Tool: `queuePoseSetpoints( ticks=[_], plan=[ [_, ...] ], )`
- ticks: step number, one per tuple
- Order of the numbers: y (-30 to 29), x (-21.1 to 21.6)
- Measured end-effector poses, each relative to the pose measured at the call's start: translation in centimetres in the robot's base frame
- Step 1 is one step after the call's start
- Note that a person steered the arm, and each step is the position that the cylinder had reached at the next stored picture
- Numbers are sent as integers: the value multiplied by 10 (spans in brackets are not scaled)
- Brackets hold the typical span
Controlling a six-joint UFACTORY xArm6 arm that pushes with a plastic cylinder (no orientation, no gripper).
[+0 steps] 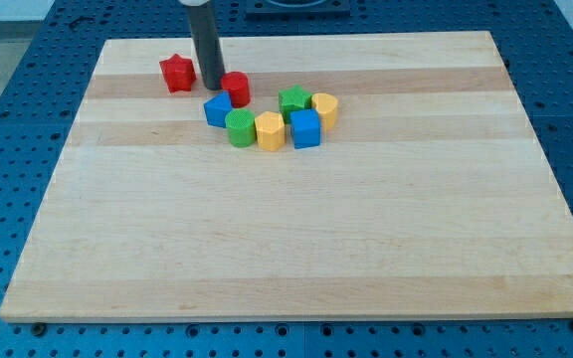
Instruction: Move the red star closer to the red circle
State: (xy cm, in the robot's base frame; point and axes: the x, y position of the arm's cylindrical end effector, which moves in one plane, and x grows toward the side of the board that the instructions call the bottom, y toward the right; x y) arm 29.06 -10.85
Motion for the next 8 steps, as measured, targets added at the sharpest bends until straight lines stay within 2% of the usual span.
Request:
queuePoseSetpoints(
  ticks=[4,5,7,8],
  plan=[
    [1,17],
    [-35,15],
    [-122,58],
    [-160,40]
  ],
)
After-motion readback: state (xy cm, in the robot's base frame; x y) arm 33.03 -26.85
